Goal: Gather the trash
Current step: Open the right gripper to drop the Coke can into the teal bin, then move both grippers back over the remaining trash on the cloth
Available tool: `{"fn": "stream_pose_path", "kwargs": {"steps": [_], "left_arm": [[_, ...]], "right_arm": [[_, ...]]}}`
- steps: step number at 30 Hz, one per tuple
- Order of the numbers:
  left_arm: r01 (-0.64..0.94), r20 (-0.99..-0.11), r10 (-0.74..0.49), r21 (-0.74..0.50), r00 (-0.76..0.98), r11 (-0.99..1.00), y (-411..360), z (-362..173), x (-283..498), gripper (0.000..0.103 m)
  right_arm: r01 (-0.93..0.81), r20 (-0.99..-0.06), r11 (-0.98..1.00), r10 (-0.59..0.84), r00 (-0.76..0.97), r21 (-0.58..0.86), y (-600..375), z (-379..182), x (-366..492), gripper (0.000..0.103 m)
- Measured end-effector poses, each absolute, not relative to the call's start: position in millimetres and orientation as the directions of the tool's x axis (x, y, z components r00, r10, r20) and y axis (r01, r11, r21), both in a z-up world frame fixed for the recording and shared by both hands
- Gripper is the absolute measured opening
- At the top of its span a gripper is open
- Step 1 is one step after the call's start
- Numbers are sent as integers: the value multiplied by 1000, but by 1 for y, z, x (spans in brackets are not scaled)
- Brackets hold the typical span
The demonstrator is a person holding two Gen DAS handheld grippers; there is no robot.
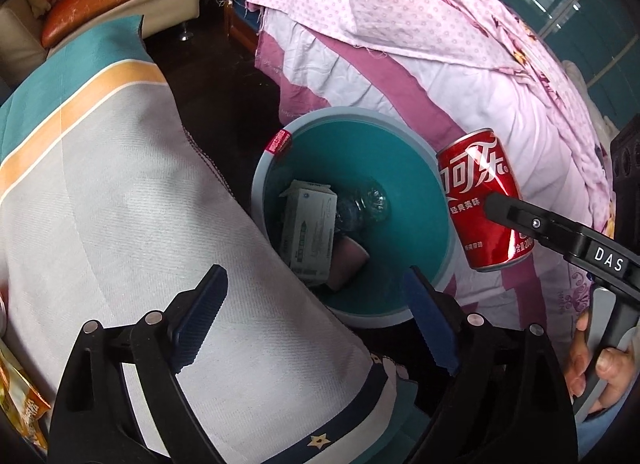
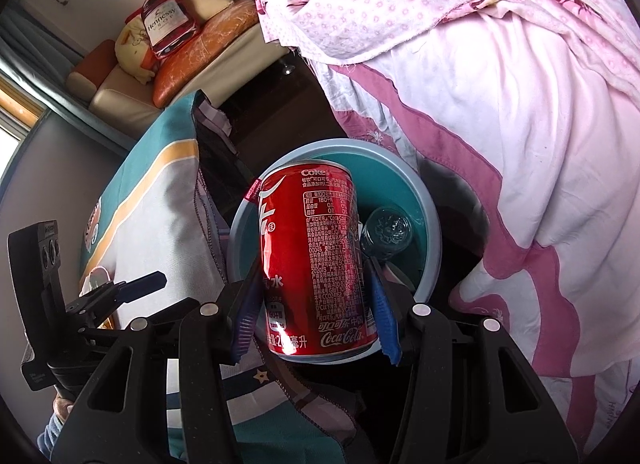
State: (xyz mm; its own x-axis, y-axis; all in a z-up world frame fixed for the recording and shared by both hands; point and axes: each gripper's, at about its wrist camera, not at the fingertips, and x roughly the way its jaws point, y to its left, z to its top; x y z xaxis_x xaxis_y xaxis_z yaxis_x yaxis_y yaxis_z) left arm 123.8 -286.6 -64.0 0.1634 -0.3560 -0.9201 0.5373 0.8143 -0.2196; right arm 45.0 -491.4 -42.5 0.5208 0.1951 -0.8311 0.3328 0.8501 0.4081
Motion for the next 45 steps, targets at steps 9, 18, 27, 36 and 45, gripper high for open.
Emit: {"fn": "stream_pose_path", "kwargs": {"steps": [9, 18, 27, 36, 45], "left_arm": [[507, -911, -375, -244, 173, 827, -264, -59, 122, 91], [496, -899, -400, -269, 178, 825, -246, -53, 117, 91], [459, -885, -428, -308, 183, 833, -216, -48, 109, 92], [400, -875, -435, -328, 214, 856, -159, -41, 92, 92], [325, -875, -397, -303, 279, 896, -89, -30, 71, 92]], "right_arm": [[330, -852, 863, 192, 487, 383, -479, -48, 54, 48], [333, -869, 872, 182, 461, 360, -465, -48, 56, 58], [328, -884, 886, 167, 437, 329, -443, -39, 52, 77], [252, -899, 920, 185, 398, 301, -392, -33, 52, 78], [134, -909, 952, 211, 360, 274, -324, -26, 54, 78]]}}
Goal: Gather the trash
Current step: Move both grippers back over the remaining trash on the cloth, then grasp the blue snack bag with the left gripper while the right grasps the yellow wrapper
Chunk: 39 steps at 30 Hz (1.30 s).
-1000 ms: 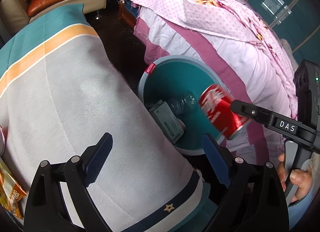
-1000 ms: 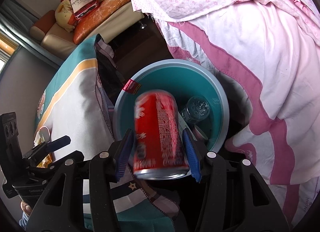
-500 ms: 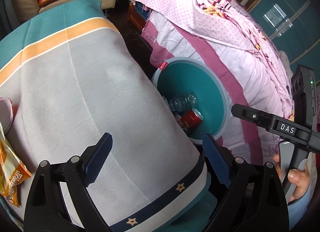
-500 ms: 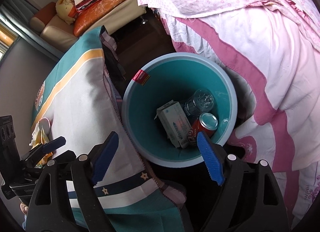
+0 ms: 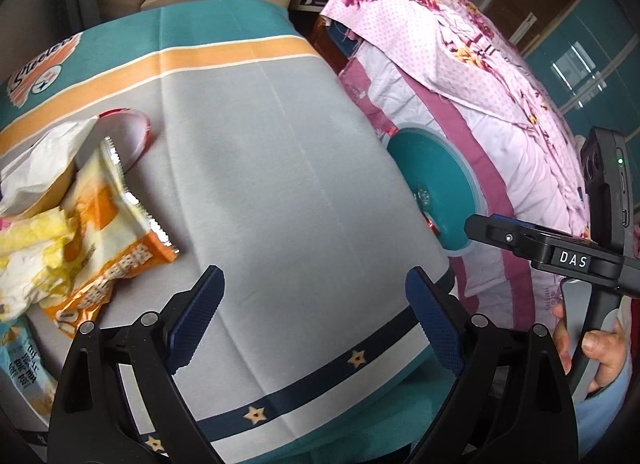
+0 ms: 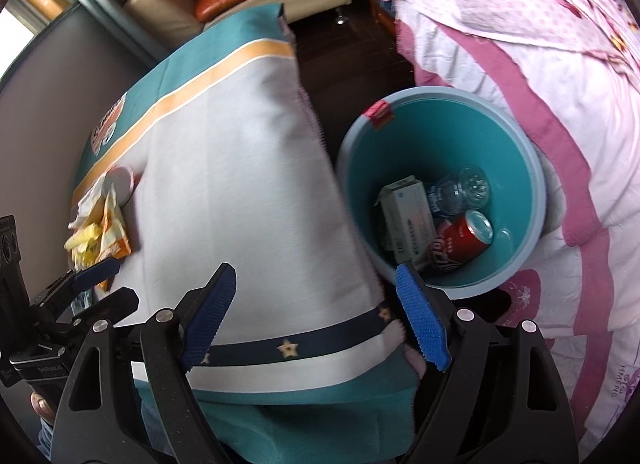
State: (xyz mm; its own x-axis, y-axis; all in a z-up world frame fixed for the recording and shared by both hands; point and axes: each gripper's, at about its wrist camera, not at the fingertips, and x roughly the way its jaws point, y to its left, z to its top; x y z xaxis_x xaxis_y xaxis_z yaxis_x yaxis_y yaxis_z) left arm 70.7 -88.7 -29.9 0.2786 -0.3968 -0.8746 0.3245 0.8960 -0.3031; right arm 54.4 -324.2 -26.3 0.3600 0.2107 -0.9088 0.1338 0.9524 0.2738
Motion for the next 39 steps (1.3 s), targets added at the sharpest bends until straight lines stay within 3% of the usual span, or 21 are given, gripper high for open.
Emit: {"fn": "stream_pose_path", "kwargs": {"steps": [5, 22, 36, 38, 39], "left_arm": [[264, -878, -366, -291, 309, 920, -42, -28, 58, 92], [-30, -884, -139, -170, 447, 985, 115, -18, 7, 92], [-110, -921, -156, -207, 356, 972, 132, -68, 23, 92], [-97, -914, -195, -244, 356, 965, 135, -71, 23, 68], [-91, -912, -183, -231, 368, 969, 136, -69, 21, 62]], "right_arm": [[54, -916, 965, 225, 332, 256, -284, -24, 54, 83], [-243, -944, 954, 232, 233, 175, -150, -22, 49, 83], [-398, -968, 915, 155, 199, 65, -86, -24, 53, 84], [-422, -971, 906, 129, 203, 32, -79, -22, 57, 84], [-439, -972, 898, 113, 206, 11, -74, -21, 60, 84]]}}
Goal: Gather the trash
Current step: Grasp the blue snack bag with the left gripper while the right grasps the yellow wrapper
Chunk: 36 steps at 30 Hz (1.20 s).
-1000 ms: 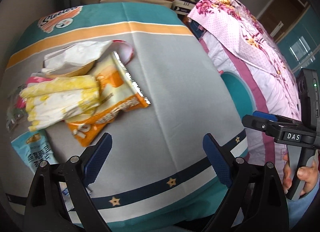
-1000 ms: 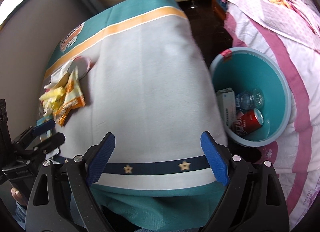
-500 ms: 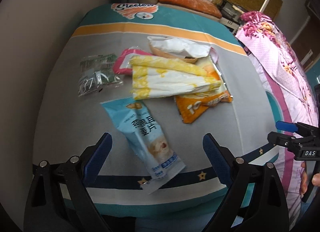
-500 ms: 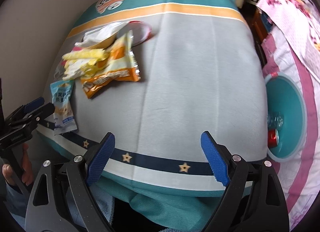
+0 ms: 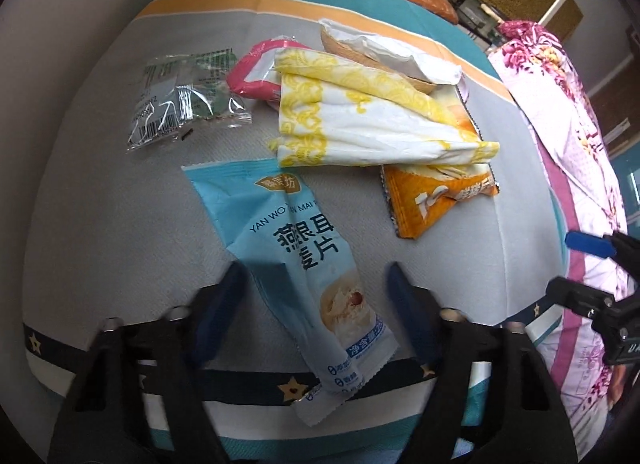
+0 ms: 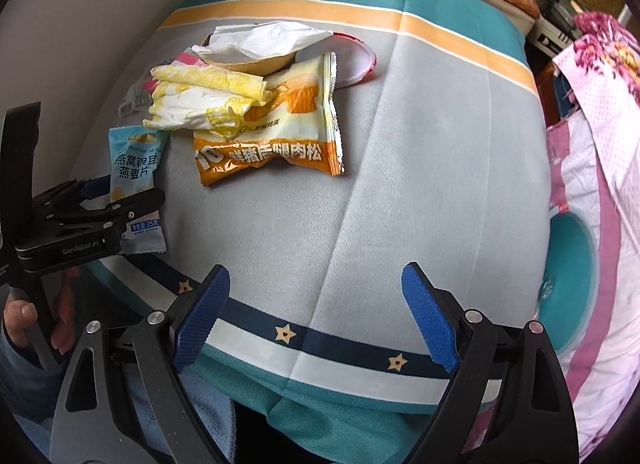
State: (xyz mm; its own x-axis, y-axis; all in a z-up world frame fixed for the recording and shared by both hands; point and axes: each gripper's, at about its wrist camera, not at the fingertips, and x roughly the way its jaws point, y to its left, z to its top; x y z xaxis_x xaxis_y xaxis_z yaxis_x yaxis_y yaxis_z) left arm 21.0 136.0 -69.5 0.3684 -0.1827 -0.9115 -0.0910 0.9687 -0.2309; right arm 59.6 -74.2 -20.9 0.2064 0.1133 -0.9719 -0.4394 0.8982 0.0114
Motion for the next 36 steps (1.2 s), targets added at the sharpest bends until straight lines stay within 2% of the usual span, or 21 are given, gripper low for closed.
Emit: {"fn": "stream_pose_path", "kwargs": {"steps": [1, 5, 16, 25, 26, 27, 29, 30, 33, 36], "left_arm": [[-74, -907, -192, -236, 375, 969, 138, -68, 19, 49], [-39, -892, -222, -258, 395, 965, 148, -65, 10, 41], [-32, -855, -307, -351, 418, 936, 195, -64, 1, 41], [-54, -840, -349, -405, 416, 913, 210, -72, 2, 41], [-53, -840, -349, -406, 415, 912, 209, -71, 3, 41], [-53, -840, -351, -407, 414, 912, 208, -71, 3, 41], [-51, -839, -359, -414, 410, 909, 206, -70, 4, 41], [-49, -838, -360, -414, 409, 909, 204, -69, 4, 41], [-38, -837, -363, -413, 410, 910, 197, -67, 4, 41], [-25, -834, -371, -416, 408, 909, 188, -66, 8, 41]], "right_arm": [[-460, -972, 888, 98, 211, -10, -69, -19, 62, 84], [-550, -970, 833, 78, 230, -63, -41, -11, 75, 84], [-814, -982, 567, 46, 185, -127, 59, -29, 111, 84], [-820, -992, 568, 43, 118, -73, 75, -56, 143, 83], [-818, -992, 572, 51, 114, -65, 75, -56, 145, 77], [-816, -993, 576, 61, 102, -48, 75, -57, 146, 59], [-807, -995, 591, 70, 73, -18, 73, -58, 147, 38], [-806, -994, 592, 77, 72, -12, 72, -59, 147, 37], [-796, -991, 605, 102, 81, -3, 64, -53, 141, 22], [-758, -987, 651, 143, 76, 35, 49, -41, 138, 20]]}}
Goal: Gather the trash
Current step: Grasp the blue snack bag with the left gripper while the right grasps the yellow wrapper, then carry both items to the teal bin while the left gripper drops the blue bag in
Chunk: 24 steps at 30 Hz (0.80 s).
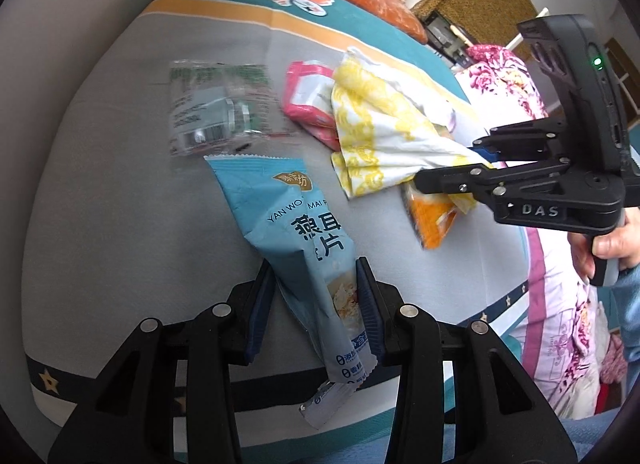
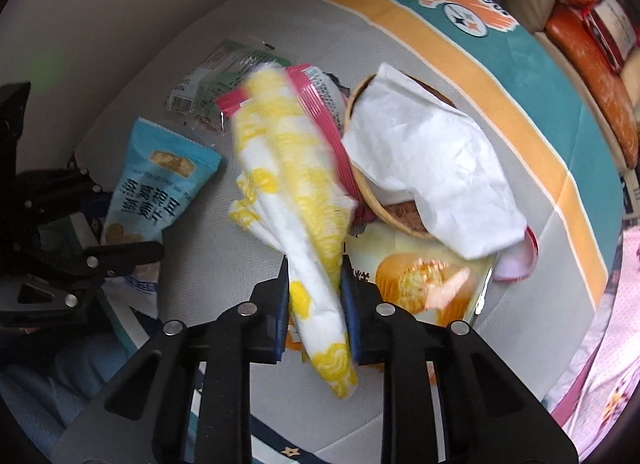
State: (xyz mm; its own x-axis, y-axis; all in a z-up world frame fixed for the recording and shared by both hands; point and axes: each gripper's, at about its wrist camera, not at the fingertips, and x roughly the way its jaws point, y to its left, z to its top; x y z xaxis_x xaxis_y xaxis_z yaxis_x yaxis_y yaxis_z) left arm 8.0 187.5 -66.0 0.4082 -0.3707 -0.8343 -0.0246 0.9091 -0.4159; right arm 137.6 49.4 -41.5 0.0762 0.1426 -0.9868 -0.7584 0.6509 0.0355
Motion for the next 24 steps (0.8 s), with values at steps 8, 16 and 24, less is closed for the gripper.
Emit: {"fn": "stream_pose_path", "kwargs": {"steps": [8, 16, 24], "left_arm": [[21, -828, -380, -409, 412, 913, 161, -53, 7, 41], [113, -813, -396, -386, 427, 915, 120, -24, 13, 41], [242, -818, -422, -351, 391, 905, 40, -10, 36, 41]], "right_arm": [[-661, -967, 743, 232, 106, 106, -1, -15, 121, 10], [-484, -935, 852, 314, 167, 200, -83, -6, 109, 10], [-306, -897, 912, 355, 261, 272, -173, -1, 95, 10]]}}
